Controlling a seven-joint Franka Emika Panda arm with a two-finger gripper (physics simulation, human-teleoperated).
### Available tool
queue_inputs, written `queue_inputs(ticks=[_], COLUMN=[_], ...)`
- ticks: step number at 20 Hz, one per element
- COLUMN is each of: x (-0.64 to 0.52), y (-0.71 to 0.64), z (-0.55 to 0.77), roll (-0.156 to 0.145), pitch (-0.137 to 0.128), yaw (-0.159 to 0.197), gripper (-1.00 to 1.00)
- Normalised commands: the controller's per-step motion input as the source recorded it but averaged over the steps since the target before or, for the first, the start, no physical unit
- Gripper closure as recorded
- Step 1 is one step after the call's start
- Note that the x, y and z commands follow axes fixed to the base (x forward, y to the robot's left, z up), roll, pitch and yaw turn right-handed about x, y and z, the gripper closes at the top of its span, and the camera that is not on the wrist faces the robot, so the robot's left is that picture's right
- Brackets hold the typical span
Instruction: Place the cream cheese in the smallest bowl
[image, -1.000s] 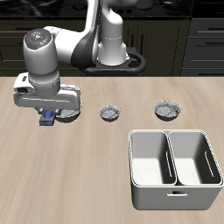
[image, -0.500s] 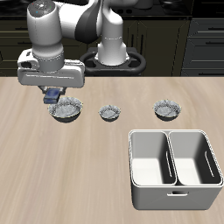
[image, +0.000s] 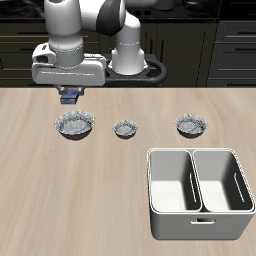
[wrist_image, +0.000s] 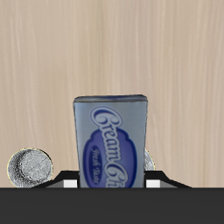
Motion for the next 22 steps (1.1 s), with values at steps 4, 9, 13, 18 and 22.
queue_inputs(ticks=[4, 9, 13, 18, 22], x=[-0.40, -0.31, -0.27, -0.31, -0.09], y=[0.45, 0.29, 0.24, 0.41, 0.33], z=[-0.14, -0.06, -0.02, -0.05, 0.03], roll=[0.046, 0.014, 0.002, 0.027, 0.054], pitch=[0.014, 0.000, -0.022, -0.017, -0.019], yaw=[-0.019, -0.002, 0.016, 0.025, 0.016], gripper=[1.00, 1.00, 1.00, 1.00, 1.00])
